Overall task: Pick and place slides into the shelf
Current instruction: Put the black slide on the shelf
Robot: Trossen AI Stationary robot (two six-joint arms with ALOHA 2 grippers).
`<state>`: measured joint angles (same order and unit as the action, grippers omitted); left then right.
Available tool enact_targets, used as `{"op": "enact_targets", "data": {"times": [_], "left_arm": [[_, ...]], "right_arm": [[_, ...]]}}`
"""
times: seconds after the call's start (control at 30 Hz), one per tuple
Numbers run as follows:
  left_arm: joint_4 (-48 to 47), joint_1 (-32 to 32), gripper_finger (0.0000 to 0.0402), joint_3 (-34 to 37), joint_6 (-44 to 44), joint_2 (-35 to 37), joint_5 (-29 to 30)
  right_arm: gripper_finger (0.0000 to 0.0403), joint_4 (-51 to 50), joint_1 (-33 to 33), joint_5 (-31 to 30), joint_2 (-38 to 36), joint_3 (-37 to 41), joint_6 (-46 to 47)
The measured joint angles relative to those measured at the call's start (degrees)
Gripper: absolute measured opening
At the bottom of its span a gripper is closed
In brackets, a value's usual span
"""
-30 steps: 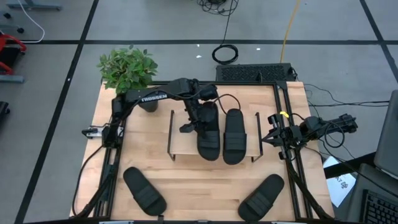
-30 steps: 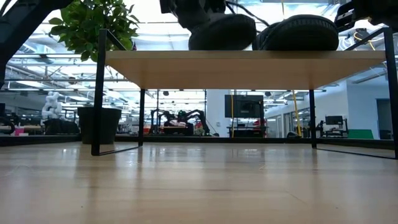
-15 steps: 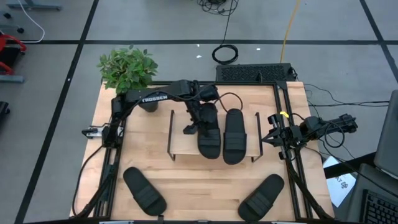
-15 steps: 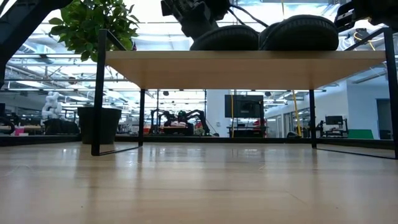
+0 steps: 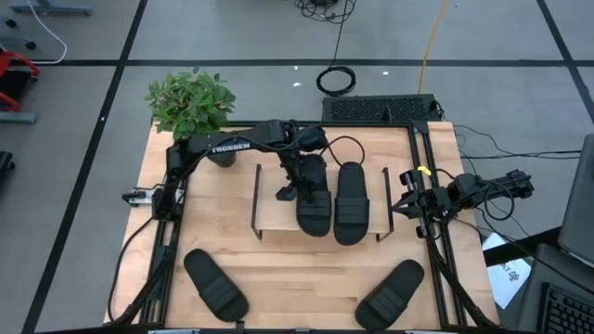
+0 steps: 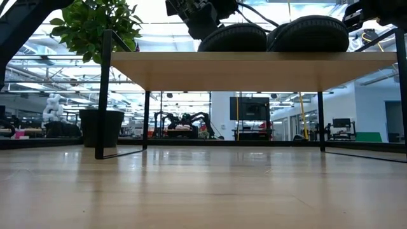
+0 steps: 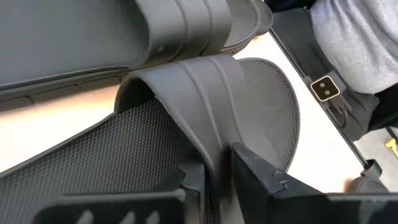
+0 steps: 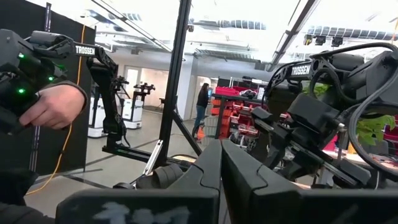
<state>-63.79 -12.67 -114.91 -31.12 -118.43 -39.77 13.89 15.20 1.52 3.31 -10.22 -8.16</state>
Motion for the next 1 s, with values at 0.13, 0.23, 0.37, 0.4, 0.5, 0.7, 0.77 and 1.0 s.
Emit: {"op": "enact_targets", "data": {"times": [0.13, 0.23, 0.37, 0.4, 0.5, 0.7, 0.77, 1.0], "left_arm": [[0.12, 0.02, 0.0084, 0.00, 1.37, 0.00, 0.00], [0.27, 0.02, 0.0098, 0.01, 2.60, 0.00, 0.00], [0.32, 0.15, 0.0119, 0.02, 3.39, -0.02, -0.04], [0.39, 0.25, 0.0124, 0.02, 3.41, -0.02, -0.04], [0.56, 0.59, 0.0134, 0.03, 3.42, -0.02, -0.04], [0.63, 0.68, 0.0116, 0.07, 3.44, -0.09, -0.46], [0.61, 0.69, 0.0094, 0.07, 3.56, -0.09, -0.68], [0.55, 0.74, 0.0009, 0.07, 4.27, -0.09, -3.30]], "right_arm": [[0.0000, 0.00, 0.00, 0.00, -0.01, 0.00, 0.02], [0.0000, 0.00, 0.00, 0.00, -0.02, 0.00, 0.02], [0.0000, 0.01, 0.00, 0.01, -0.02, 0.00, 0.03], [0.0000, 0.01, 0.00, 0.00, -0.01, 0.00, 0.04], [0.0000, 0.01, 0.00, 0.00, -0.02, 0.00, 0.04], [0.0000, 0.00, 0.00, 0.00, 0.00, 0.00, 0.04], [0.0000, 0.00, 0.00, 0.01, -0.02, 0.00, 0.04], [0.0000, 0.01, 0.00, 0.00, -0.02, 0.00, 0.03]]}}
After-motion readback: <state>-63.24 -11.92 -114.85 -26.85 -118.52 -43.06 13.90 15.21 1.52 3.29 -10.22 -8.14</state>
